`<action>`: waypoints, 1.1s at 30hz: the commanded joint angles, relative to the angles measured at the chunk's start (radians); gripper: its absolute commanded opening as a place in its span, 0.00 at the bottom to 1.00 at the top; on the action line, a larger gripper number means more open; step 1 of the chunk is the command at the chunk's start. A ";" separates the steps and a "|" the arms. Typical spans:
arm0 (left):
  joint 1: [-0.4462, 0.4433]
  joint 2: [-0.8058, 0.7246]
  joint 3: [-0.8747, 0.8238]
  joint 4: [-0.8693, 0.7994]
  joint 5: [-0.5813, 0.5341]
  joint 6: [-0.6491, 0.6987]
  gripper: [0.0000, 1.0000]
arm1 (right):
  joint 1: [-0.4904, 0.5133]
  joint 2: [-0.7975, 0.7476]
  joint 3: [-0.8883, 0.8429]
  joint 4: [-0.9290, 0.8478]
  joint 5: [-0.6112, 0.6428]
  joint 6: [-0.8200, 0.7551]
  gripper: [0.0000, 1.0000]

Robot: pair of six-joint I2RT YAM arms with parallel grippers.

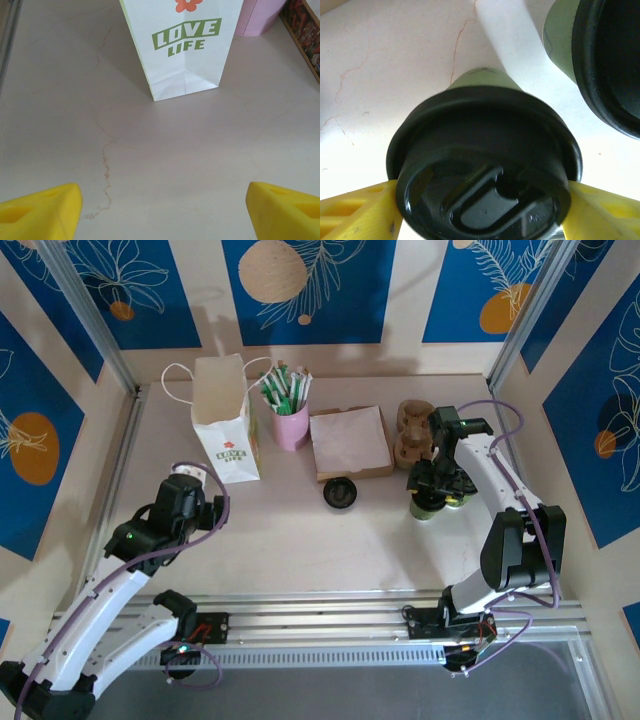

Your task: Pack the takeout coffee

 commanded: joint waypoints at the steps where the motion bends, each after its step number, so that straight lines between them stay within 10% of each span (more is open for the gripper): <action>1: 0.008 -0.006 -0.011 0.014 0.003 0.012 0.85 | -0.003 -0.042 0.025 -0.008 -0.010 -0.016 0.80; 18: 0.008 -0.005 -0.011 0.016 -0.012 0.012 0.86 | 0.016 -0.082 0.300 -0.096 0.018 -0.012 0.76; 33: 0.008 -0.005 -0.014 0.023 -0.008 0.015 0.86 | 0.056 0.380 0.688 -0.117 0.098 -0.062 0.69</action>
